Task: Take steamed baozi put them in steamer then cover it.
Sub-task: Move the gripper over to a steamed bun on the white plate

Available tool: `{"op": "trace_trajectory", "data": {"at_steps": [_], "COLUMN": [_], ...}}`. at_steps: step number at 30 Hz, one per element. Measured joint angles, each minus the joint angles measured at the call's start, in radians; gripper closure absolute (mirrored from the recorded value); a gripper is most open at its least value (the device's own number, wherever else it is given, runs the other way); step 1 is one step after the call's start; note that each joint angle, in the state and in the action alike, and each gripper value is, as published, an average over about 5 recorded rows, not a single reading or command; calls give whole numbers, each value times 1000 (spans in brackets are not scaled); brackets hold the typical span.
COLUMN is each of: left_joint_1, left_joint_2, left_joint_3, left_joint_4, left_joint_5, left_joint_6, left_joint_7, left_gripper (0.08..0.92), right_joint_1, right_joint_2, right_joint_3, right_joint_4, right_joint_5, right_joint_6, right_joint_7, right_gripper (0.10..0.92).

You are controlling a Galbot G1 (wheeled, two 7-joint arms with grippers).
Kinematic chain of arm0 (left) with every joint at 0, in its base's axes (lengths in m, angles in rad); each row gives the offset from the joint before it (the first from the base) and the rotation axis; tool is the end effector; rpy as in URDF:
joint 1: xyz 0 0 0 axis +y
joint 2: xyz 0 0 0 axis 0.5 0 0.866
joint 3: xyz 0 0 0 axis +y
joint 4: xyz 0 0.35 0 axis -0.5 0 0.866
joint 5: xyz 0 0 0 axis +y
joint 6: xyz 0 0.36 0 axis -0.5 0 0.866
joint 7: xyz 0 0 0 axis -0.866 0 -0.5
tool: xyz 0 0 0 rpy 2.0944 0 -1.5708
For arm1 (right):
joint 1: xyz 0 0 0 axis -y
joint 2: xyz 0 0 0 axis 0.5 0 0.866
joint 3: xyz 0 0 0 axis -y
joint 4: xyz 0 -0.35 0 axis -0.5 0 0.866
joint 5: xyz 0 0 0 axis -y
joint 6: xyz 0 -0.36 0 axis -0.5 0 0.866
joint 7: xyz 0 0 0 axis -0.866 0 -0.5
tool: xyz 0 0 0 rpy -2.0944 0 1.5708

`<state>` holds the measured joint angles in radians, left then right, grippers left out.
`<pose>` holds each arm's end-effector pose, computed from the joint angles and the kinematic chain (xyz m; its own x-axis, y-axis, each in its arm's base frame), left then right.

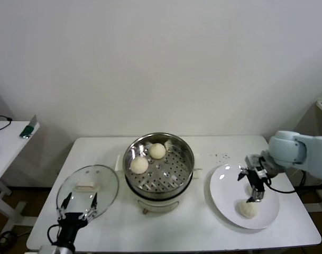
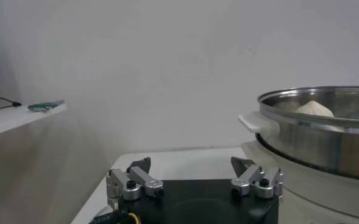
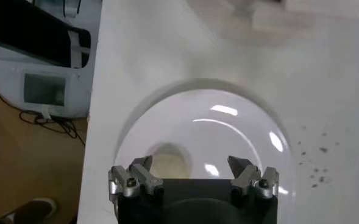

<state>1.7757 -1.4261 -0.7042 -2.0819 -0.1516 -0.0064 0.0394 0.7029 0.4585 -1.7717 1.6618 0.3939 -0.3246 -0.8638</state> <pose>0.1213 0.0809 -0.3280 -0.9808 -0.0449 0.1899 -0.0318 0.9970 0.0712 0.4174 -0.1657 -0.1658 -0.0498 -0.1108 0.9926 -0.9978 -0.0369 -0.0542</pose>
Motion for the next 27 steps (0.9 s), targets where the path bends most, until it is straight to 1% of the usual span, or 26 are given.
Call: {"op": "trace_trajectory", "data": {"at_steps": [8, 20, 27], "left_joint_1": [3, 4, 3], "left_joint_2": [-4, -4, -3], "left_joint_3": [6, 7, 8], "left_joint_4": [3, -1, -2], "left_joint_5": [10, 13, 15], "left_joint_6": [-3, -2, -1], "left_joint_7": [-1, -1, -1], "left_gripper": [177, 177, 177], "right_joint_1": [-203, -404, -465], "right_joint_2": [-39, -40, -36], "right_joint_3": [158, 318, 379], "right_joint_4": [-52, -104, -119], "right_joint_5": [-82, -140, -151], "right_joint_6": [-5, -28, -31], "right_joint_7": [19, 42, 46], "right_gripper": [203, 206, 276]}}
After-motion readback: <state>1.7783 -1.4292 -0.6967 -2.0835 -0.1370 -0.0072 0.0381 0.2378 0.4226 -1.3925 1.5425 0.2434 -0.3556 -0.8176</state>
